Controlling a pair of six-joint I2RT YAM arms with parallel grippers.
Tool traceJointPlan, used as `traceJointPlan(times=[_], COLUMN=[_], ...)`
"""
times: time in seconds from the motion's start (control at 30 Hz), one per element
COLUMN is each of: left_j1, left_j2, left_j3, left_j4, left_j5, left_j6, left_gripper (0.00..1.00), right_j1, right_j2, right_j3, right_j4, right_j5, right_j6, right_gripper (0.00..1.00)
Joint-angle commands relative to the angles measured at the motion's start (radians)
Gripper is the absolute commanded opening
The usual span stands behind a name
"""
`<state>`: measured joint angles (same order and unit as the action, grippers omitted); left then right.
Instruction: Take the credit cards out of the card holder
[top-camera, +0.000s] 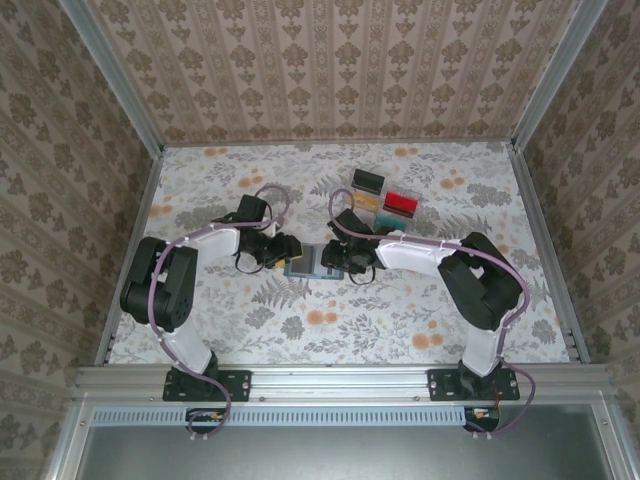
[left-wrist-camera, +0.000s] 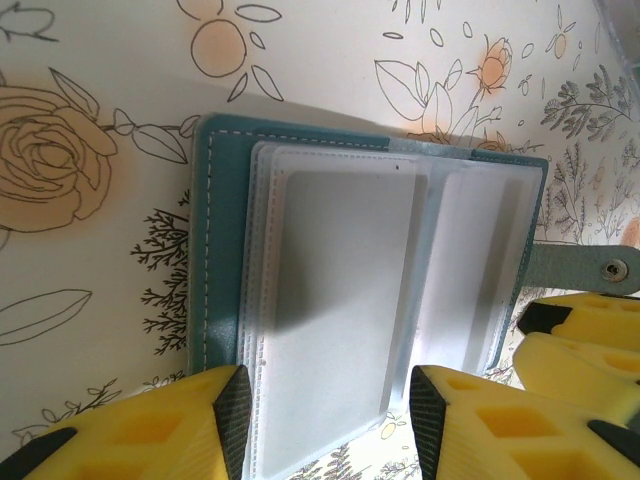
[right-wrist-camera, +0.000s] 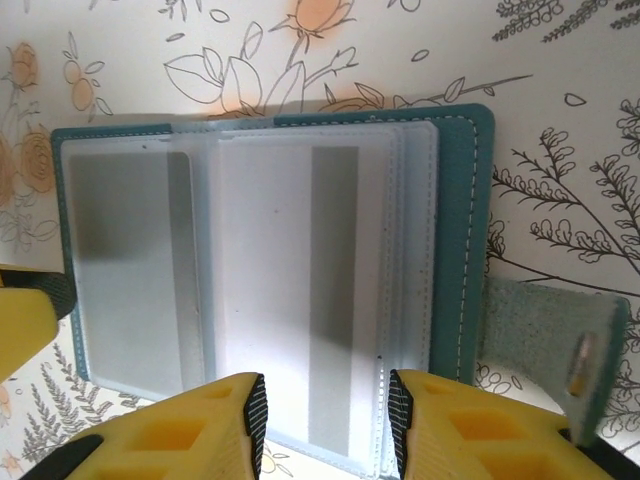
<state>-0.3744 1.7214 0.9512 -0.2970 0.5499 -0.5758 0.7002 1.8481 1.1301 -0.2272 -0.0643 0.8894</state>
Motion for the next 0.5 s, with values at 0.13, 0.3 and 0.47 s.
traceJointPlan(times=[0.13,0.3,0.47], left_j1=[-0.005,-0.006,-0.005], left_j2=[0.009,0.012,0.014], left_j3=[-0.012,-0.012,-0.014], left_j4=[-0.002,-0.002,-0.001], left_j5=[-0.002,-0.001,0.001], left_j6=[0.001,0.001,0.002], left_gripper=[0.48,0.48,0.48], right_j1=[-0.005,-0.010,-0.013], right_j2=[0.037,0.034,0.017], right_j3=[0.026,0.011,0.008], right_j4=[-0.012,0.029,0.023], right_j5=[-0.038,-0.070,-0.057], right_j6=[-0.005,-0.004,-0.009], right_gripper=[0.41,0.37,0.35])
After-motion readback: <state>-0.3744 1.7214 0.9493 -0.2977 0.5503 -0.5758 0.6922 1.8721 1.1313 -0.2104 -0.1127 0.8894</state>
